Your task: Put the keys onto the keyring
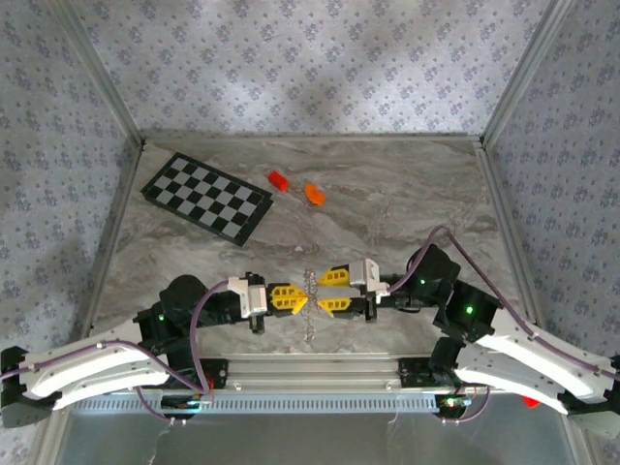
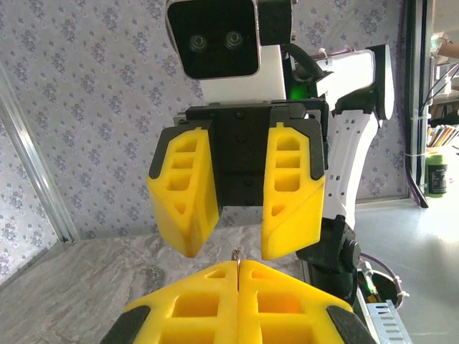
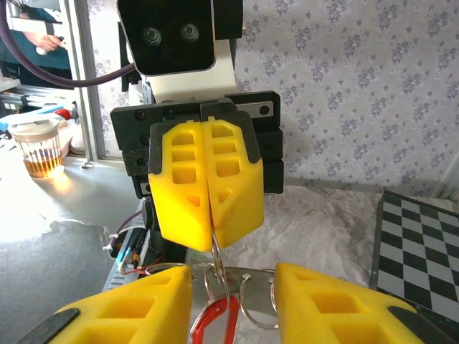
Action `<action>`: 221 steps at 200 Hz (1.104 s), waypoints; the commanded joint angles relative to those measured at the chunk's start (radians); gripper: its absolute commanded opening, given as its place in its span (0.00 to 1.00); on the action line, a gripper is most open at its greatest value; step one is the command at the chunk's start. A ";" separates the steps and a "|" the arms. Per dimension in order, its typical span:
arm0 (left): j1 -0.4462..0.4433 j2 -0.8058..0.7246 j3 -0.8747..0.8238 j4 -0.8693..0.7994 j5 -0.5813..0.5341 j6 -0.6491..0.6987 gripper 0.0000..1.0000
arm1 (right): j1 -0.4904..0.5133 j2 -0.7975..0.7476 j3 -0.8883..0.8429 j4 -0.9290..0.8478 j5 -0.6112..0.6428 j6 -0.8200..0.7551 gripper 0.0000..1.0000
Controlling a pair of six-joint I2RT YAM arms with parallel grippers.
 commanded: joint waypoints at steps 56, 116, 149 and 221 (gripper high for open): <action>0.001 -0.007 0.002 0.071 0.030 0.008 0.00 | 0.020 0.045 -0.001 0.037 -0.021 0.011 0.22; 0.001 -0.015 0.001 0.052 0.017 0.008 0.00 | 0.019 0.049 0.019 -0.024 0.006 -0.017 0.00; 0.000 0.009 0.065 -0.129 -0.073 0.045 0.09 | 0.031 0.048 0.088 -0.167 0.039 -0.081 0.00; 0.000 0.019 0.105 -0.301 -0.147 0.064 0.24 | 0.070 0.158 0.314 -0.554 0.193 -0.230 0.00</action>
